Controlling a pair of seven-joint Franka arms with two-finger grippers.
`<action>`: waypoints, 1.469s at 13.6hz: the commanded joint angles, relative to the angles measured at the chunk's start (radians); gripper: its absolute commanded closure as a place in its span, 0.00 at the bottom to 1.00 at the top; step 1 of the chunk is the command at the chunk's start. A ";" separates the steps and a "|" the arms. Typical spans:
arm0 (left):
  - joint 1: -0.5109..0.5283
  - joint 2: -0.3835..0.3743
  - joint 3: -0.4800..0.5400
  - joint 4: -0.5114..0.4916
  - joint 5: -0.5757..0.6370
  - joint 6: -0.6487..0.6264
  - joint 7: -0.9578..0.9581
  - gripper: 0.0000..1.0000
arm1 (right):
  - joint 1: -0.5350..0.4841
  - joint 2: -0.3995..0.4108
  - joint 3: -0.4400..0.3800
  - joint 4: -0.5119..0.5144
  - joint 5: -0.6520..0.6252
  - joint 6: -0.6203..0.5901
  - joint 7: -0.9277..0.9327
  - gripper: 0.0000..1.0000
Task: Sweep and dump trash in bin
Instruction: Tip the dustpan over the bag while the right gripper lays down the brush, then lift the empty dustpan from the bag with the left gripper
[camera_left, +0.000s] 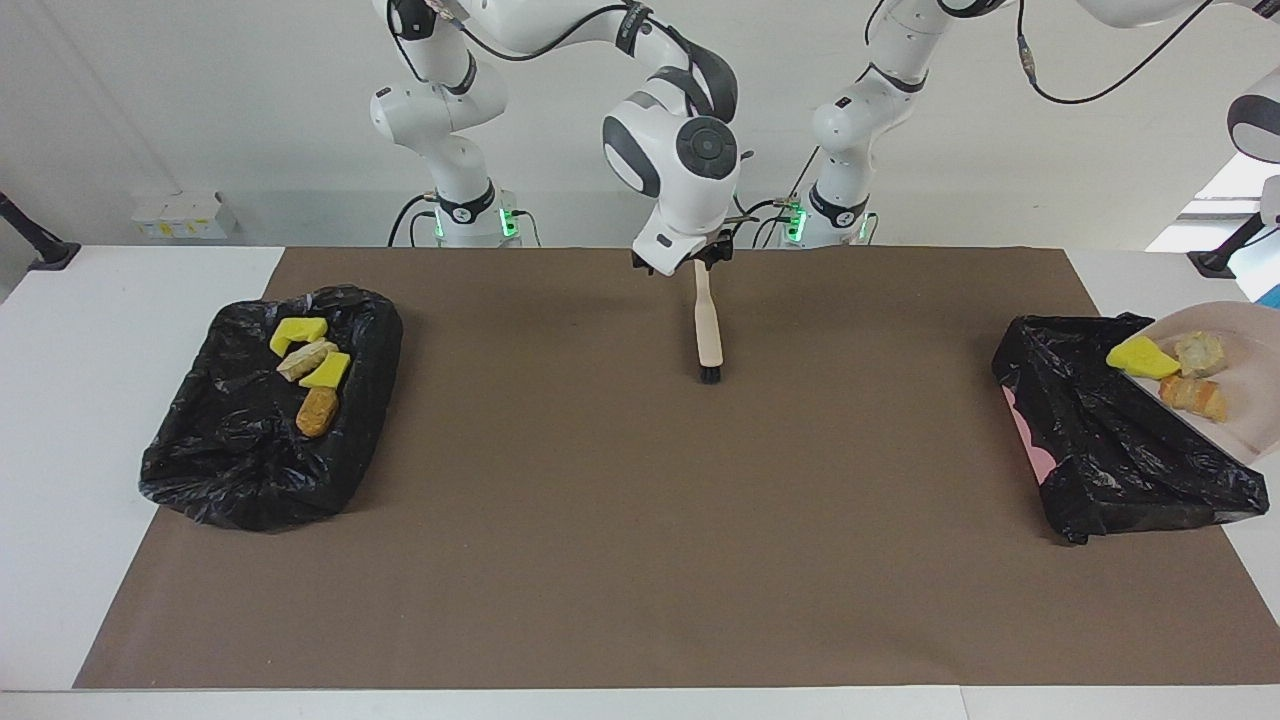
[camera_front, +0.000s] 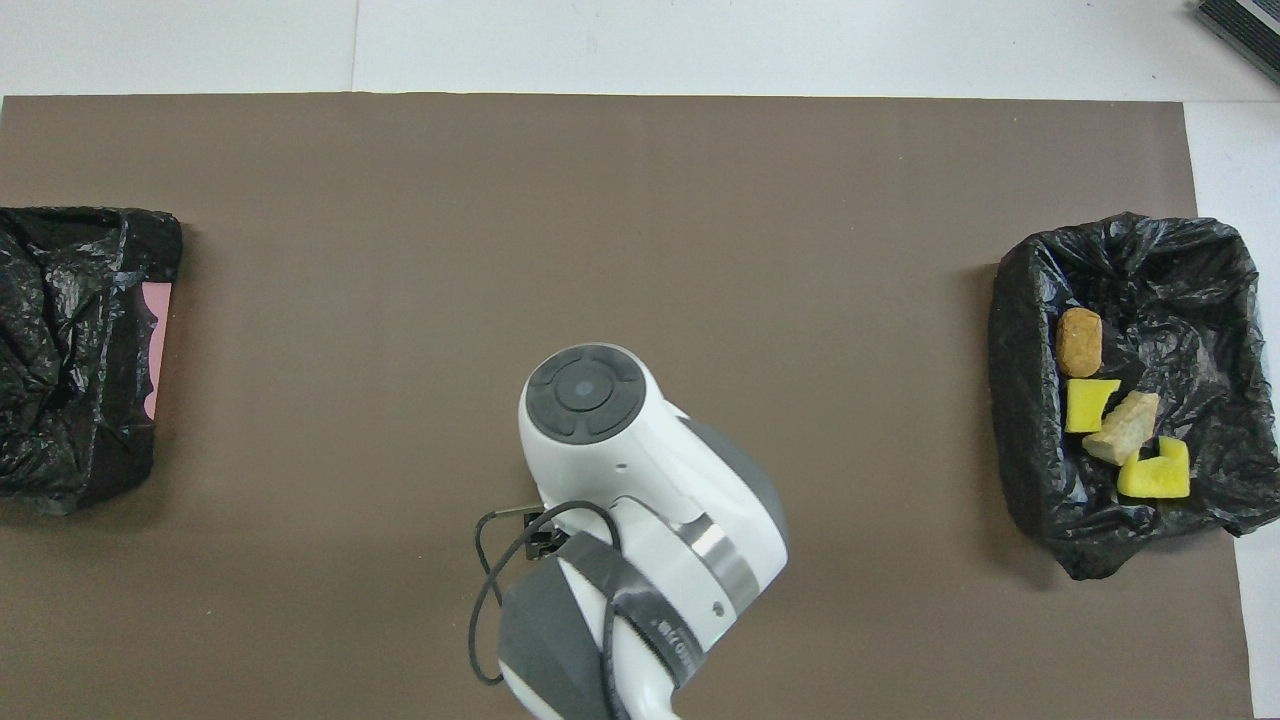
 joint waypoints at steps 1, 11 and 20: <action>-0.043 -0.002 0.004 0.020 0.116 -0.010 -0.038 1.00 | -0.105 -0.038 0.008 0.052 -0.028 -0.080 -0.135 0.00; -0.094 -0.095 -0.005 0.034 0.124 -0.146 -0.039 1.00 | -0.409 -0.154 0.001 0.122 -0.155 -0.184 -0.526 0.00; -0.193 -0.136 -0.015 -0.012 -0.218 -0.367 -0.271 1.00 | -0.361 -0.198 -0.307 0.142 -0.152 -0.167 -0.563 0.00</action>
